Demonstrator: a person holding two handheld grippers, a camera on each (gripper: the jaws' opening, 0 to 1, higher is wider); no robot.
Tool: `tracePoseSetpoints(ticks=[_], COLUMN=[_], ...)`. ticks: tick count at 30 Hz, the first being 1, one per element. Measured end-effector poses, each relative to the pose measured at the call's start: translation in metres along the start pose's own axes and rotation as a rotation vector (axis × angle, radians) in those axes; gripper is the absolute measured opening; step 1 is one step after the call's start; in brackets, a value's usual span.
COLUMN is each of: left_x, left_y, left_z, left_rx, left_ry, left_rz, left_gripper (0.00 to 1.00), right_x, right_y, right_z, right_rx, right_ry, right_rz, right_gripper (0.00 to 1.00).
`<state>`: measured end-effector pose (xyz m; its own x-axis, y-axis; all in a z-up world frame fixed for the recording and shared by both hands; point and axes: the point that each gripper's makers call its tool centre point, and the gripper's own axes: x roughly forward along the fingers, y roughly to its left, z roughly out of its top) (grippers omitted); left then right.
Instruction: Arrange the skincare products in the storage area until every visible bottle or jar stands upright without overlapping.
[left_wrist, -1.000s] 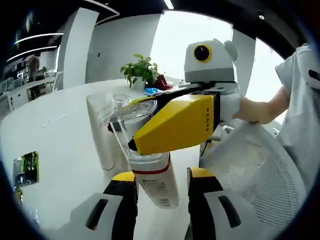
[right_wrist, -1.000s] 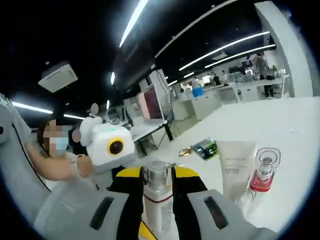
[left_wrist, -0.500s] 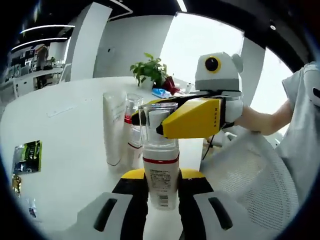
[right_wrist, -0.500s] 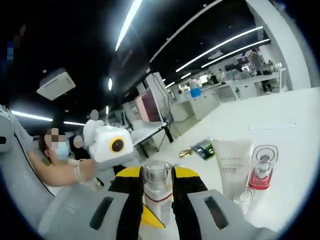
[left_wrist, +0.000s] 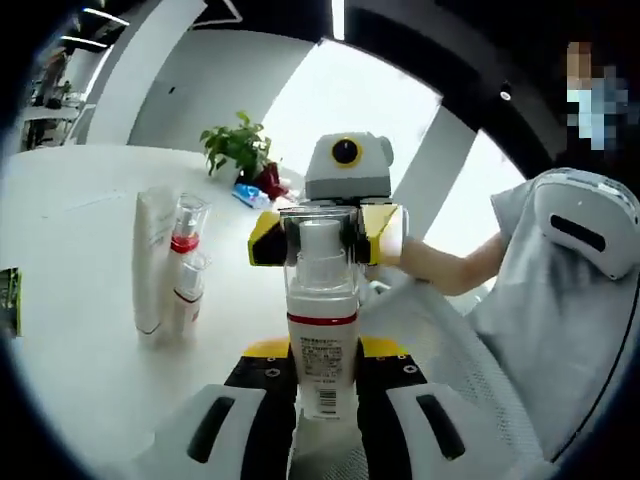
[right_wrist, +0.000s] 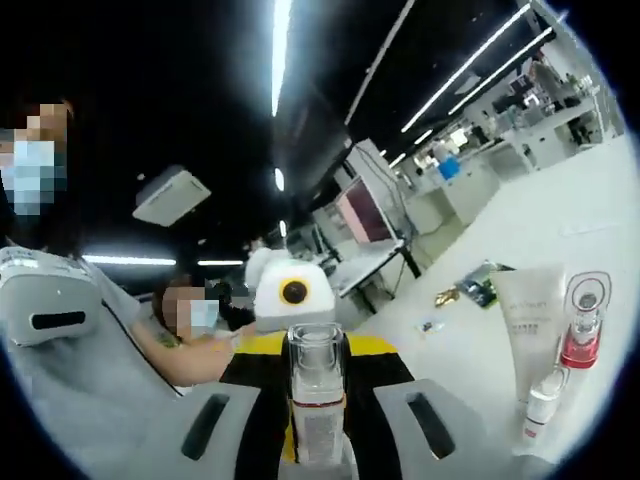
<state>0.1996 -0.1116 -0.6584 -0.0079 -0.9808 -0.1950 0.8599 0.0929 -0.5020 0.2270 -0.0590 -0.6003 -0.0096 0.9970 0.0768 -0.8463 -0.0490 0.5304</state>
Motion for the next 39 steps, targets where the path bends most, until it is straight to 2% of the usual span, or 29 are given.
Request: tracePoseSetpoints(ticks=[3,5,6,8,11,18,19,21,22,23,26,29,30,32,34,35,37,38,39], left_x=[0.002,0.003,0.003,0.002,0.003,0.005,0.005,0.005,0.005,0.006,0.003,0.003,0.003,0.004,0.003,0.003,0.001,0.001,0.0], left_y=[-0.018,-0.025,-0.028,-0.028,-0.021,0.006,0.01,0.024,0.027,0.027,0.041,0.052,0.055,0.056,0.063,0.065,0.072,0.073,0.074], left_z=[-0.002,-0.002,-0.001,-0.001,0.001,0.003,0.002,0.002,0.001,0.001,0.007,0.013,0.014,0.018,0.023,0.024,0.027,0.026,0.026], left_rx=[0.015,0.032,0.022,0.032,0.034,0.028,0.029,0.019,0.018,0.012,0.002,0.023,0.035,0.053,0.077,0.083,0.122,0.131,0.147], left_ry=[0.008,0.005,0.002,0.003,-0.008,-0.017,-0.016,-0.012,-0.009,-0.014,-0.051,-0.079,-0.08,-0.1,-0.125,-0.129,-0.131,-0.124,-0.118], left_rz=[-0.097,-0.133,-0.145,-0.142,-0.102,0.025,0.043,0.12,0.134,0.135,0.205,0.278,0.299,0.33,0.4,0.413,0.491,0.503,0.528], left_gripper=[0.17,0.17,0.17,0.17,0.18,0.19,0.19,0.2,0.2,0.2,0.21,0.22,0.22,0.23,0.23,0.24,0.23,0.24,0.24], right_x=[0.002,0.003,0.004,0.004,0.005,0.007,0.008,0.009,0.008,0.008,0.007,0.004,0.001,0.0,-0.003,-0.003,-0.003,-0.004,-0.003], right_y=[0.015,0.026,0.027,0.028,0.021,0.001,-0.004,-0.015,-0.02,-0.022,-0.034,-0.043,-0.049,-0.05,-0.056,-0.057,-0.057,-0.06,-0.059], right_z=[-0.003,-0.004,-0.004,-0.004,-0.002,-0.001,-0.002,-0.002,-0.003,-0.003,0.004,0.009,0.012,0.016,0.02,0.021,0.021,0.022,0.021], right_rx=[0.007,-0.002,0.004,0.006,-0.005,-0.041,-0.048,-0.092,-0.098,-0.098,-0.14,-0.146,-0.167,-0.185,-0.246,-0.283,-0.296,-0.338,-0.327], right_ry=[0.004,0.007,0.007,0.012,0.001,-0.006,-0.001,0.004,0.009,0.006,-0.028,-0.056,-0.07,-0.094,-0.099,-0.094,-0.108,-0.095,-0.095], right_rz=[0.069,0.122,0.122,0.121,0.077,-0.052,-0.083,-0.157,-0.19,-0.201,-0.29,-0.351,-0.391,-0.414,-0.464,-0.483,-0.509,-0.528,-0.524], right_gripper=[0.21,0.22,0.22,0.22,0.21,0.2,0.2,0.2,0.2,0.2,0.2,0.2,0.2,0.2,0.2,0.2,0.2,0.2,0.2])
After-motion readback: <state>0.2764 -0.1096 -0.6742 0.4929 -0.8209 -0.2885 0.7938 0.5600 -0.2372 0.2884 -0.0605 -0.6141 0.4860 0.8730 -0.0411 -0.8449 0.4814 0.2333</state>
